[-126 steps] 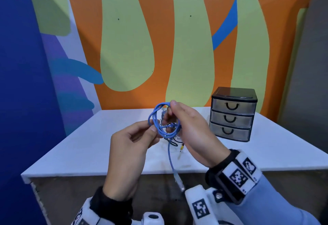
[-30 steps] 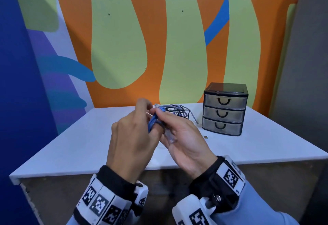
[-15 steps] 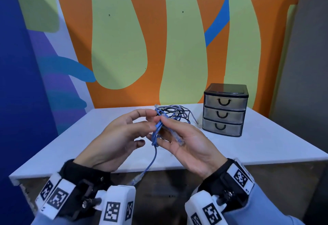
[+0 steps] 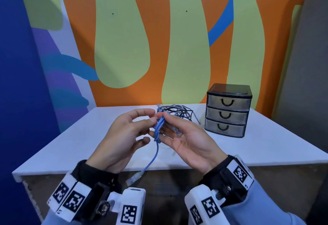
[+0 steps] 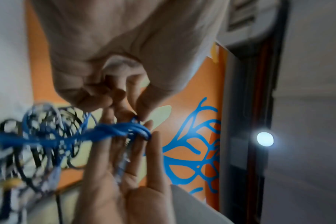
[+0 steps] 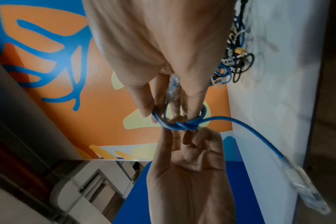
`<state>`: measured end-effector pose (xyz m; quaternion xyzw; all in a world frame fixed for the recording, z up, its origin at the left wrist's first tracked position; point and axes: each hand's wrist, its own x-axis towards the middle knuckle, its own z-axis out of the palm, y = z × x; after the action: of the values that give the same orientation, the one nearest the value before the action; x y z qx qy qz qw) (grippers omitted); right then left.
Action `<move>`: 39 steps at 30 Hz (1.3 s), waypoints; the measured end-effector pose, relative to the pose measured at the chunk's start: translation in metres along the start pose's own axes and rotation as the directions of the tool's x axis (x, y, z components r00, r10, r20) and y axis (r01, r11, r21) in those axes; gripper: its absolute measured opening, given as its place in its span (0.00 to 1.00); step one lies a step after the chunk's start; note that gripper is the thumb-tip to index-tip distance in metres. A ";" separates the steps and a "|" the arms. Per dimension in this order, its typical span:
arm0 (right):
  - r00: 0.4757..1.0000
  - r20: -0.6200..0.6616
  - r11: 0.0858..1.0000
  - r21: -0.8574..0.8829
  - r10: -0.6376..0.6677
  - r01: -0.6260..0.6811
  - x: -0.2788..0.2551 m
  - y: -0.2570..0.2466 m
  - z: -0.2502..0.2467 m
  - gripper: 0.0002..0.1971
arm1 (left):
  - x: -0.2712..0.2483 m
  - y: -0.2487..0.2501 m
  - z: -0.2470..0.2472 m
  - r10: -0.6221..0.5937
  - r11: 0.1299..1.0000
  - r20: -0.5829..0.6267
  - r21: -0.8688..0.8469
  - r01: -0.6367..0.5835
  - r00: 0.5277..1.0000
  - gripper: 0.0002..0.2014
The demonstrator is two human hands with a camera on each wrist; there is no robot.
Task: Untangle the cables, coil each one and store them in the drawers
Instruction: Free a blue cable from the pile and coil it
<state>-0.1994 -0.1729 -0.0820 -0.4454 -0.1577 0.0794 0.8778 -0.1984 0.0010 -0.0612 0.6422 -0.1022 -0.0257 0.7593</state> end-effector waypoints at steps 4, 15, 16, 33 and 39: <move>0.999 0.016 0.988 -0.154 -0.029 0.031 0.001 -0.004 -0.003 0.20 | 0.001 0.008 -0.006 0.062 0.960 0.086 0.267 -0.083 0.994 0.07; 0.992 -0.074 0.995 0.007 -0.100 0.101 0.008 -0.008 0.006 0.11 | 0.012 -0.011 0.006 -0.069 0.850 0.040 -0.520 0.080 0.997 0.12; 0.991 -0.095 0.994 0.032 -0.099 0.102 0.010 -0.008 0.007 0.10 | 0.012 -0.013 0.008 -0.063 0.804 0.036 -0.591 0.072 0.997 0.10; 0.995 -0.078 0.821 -0.571 -0.067 0.011 0.007 -0.014 0.011 0.15 | 0.015 -0.011 0.015 0.490 0.869 -0.142 0.166 -0.467 0.860 0.19; 0.997 -0.078 0.903 -0.428 0.000 -0.034 0.003 -0.012 0.010 0.16 | 0.015 -0.016 0.014 0.719 0.597 -0.028 0.536 -0.597 0.694 0.16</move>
<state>-0.1995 -0.1720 -0.0660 -0.6315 -0.1339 0.0335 0.7630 -0.1851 -0.0180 -0.0728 0.7247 -0.2433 0.3634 0.5326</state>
